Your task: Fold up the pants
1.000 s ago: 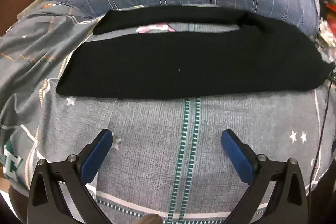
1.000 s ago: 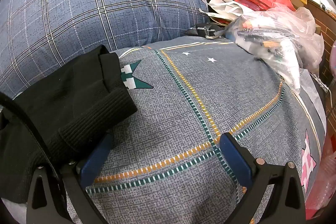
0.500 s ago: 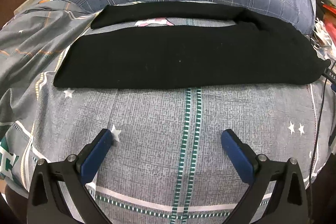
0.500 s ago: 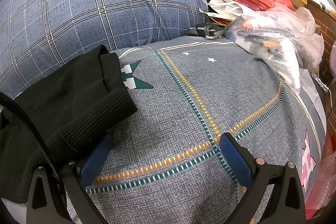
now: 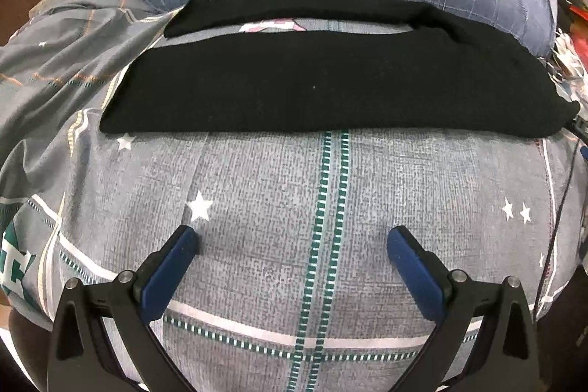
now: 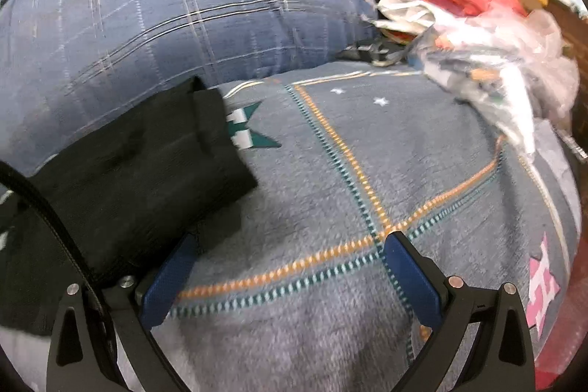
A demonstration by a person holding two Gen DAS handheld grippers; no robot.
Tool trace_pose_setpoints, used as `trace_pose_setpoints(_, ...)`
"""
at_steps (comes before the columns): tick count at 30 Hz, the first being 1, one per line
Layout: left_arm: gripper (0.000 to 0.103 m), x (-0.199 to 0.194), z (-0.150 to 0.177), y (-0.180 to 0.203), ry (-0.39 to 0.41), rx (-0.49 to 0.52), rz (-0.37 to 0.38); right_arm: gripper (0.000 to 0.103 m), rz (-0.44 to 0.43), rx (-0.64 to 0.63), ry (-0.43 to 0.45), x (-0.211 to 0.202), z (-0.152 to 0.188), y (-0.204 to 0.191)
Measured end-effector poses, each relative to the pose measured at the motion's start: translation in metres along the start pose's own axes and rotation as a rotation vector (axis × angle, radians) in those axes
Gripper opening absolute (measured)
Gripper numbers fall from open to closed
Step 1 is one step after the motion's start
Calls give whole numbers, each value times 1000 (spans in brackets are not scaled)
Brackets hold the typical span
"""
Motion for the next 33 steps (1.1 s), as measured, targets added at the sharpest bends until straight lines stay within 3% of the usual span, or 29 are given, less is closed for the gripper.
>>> trace_pose_setpoints(6, 103, -1, 1, 1, 31, -33, -2, 103, -207, 255, -38, -15, 0, 9)
trace_pose_setpoints(9, 103, -1, 1, 0, 40, -34, -15, 103, -196, 222, -58, -14, -1, 5)
trace_pose_setpoints(16, 103, -4, 1, -1, 63, -31, -30, 103, -194, 282, 24, -18, -2, 10)
trace_pose_setpoints(22, 103, -7, 5, 2, 17, -38, -22, 103, -55, 117, -12, -14, 4, 0)
trace_pose_setpoints(26, 62, -23, -1, 3, 48, -26, 2, 100, 29, 89, -2, -20, 11, 5)
trace_pose_setpoints(27, 61, -27, -3, 3, 58, -28, 12, 99, 40, 100, 13, -24, 10, 9)
trace_pose_setpoints(28, 61, -34, -6, 1, 77, -34, 10, 97, 55, 108, 39, -31, 9, 12)
trace_pose_setpoints(33, 63, -69, -28, -8, 184, -11, -60, 99, 189, 122, 335, -91, -6, 26)
Point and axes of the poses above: each gripper's, at about its wrist camera, not at the fingertips, and x roughly the way its jaws point, y to its right, z to its underside, the point moved 10 cm from there along x, roughly the way its jaws point, and after that the axes turned 13 degrees about z, right-handed, at the moved point
